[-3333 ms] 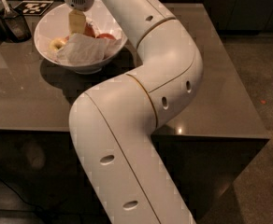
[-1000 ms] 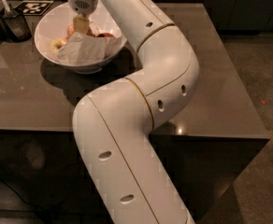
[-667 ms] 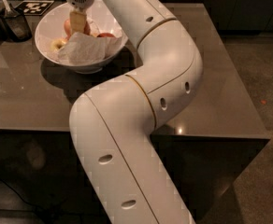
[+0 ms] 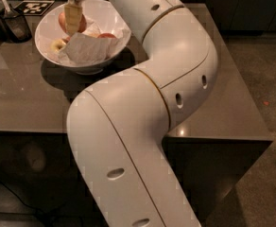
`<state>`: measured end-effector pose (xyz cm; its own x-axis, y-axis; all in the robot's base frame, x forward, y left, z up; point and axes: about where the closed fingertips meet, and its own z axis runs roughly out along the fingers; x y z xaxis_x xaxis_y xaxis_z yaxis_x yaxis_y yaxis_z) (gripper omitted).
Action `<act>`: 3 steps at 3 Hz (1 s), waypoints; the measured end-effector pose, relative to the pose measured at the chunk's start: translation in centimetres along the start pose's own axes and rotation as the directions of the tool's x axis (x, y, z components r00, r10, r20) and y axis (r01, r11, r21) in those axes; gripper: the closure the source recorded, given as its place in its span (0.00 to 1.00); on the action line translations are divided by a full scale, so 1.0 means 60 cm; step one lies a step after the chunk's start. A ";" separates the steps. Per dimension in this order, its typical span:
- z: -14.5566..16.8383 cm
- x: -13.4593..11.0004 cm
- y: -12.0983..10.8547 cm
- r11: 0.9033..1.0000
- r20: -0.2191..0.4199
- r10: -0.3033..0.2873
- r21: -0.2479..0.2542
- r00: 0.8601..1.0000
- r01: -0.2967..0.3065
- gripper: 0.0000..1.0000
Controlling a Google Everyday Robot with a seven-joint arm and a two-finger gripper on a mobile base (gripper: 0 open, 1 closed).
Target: Pick apple from white bowl
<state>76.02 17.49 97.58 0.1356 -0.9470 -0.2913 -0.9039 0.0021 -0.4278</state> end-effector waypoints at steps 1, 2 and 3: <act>-0.027 -0.020 0.012 0.999 0.017 -0.035 0.017 0.999 0.035 1.00; -0.052 -0.036 0.031 0.997 0.050 -0.076 0.031 0.996 0.075 1.00; -0.063 -0.042 0.056 0.993 0.081 -0.116 0.035 0.990 0.114 1.00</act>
Offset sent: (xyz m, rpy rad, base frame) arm -0.0726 0.0109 0.0305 0.0425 -0.0912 0.1309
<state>71.11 18.65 100.12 0.2725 -0.9116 -0.3079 -0.8678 -0.0946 -0.4878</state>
